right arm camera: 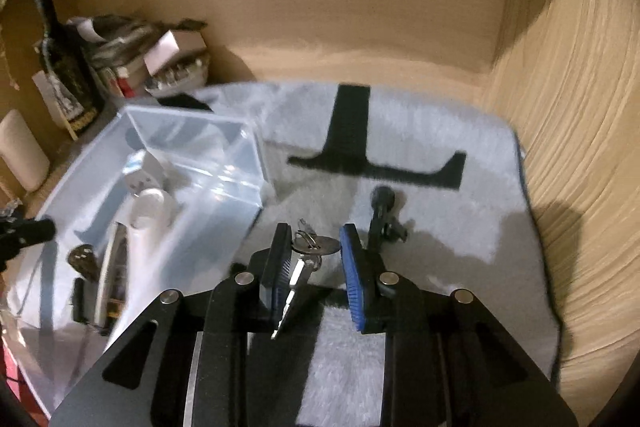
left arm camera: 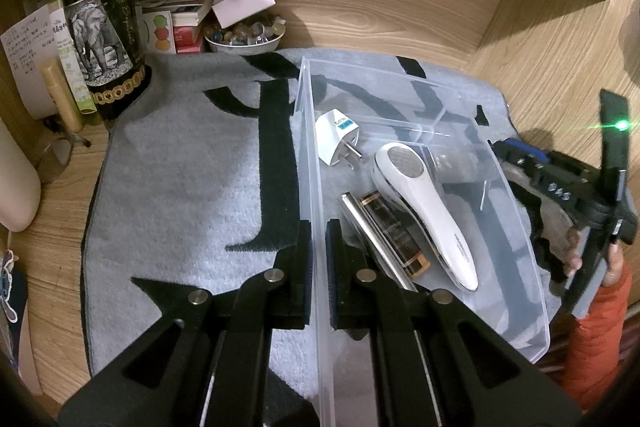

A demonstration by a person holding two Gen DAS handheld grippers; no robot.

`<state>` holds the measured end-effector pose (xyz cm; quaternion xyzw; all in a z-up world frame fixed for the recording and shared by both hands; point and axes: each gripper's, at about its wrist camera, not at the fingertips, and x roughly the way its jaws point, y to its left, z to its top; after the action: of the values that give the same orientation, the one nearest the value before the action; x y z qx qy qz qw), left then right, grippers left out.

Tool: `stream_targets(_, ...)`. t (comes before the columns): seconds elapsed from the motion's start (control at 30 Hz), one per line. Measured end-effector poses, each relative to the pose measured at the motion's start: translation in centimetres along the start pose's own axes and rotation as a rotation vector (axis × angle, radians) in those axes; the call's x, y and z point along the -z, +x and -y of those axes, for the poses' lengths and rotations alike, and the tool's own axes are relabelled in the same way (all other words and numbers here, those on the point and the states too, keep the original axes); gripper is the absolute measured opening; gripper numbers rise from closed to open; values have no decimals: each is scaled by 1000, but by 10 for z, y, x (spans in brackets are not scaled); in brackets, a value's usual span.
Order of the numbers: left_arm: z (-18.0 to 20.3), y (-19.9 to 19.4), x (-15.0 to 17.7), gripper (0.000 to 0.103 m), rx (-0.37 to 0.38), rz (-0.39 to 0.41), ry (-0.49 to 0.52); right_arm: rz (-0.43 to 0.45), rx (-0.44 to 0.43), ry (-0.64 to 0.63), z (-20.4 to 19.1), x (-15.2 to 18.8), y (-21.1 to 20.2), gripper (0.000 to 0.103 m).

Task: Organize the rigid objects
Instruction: 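Lower the keys into the clear box and open the right gripper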

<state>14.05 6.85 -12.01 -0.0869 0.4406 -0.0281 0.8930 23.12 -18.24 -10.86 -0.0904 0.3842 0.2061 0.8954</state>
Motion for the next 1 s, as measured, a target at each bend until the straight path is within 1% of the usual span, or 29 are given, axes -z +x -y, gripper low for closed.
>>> stream_targets(0.33, -1, 1, -1, 6, 8, -1, -13, 155, -17, -26, -20, -25, -47, 23)
stream_targets(0.5, -1, 1, -1, 6, 9, -2, -13, 226, -57, -48, -38, -35, -66, 23)
stream_targets(0.6, -1, 2, -1, 6, 12, -2, -12, 254, -83, -75, -51, -38, -74, 23)
stream_targets(0.8, -1, 2, -1, 6, 11, -1, -12, 256, -155, -136, -79, -39, -74, 23)
stream_targets(0.87, -1, 2, -1, 6, 11, -2, -11, 233, -174, -162, -89, -36, -67, 23)
stream_targets(1.0, -1, 2, -1, 6, 11, -1, -11, 162, -204, -202, -108, -28, -47, 23)
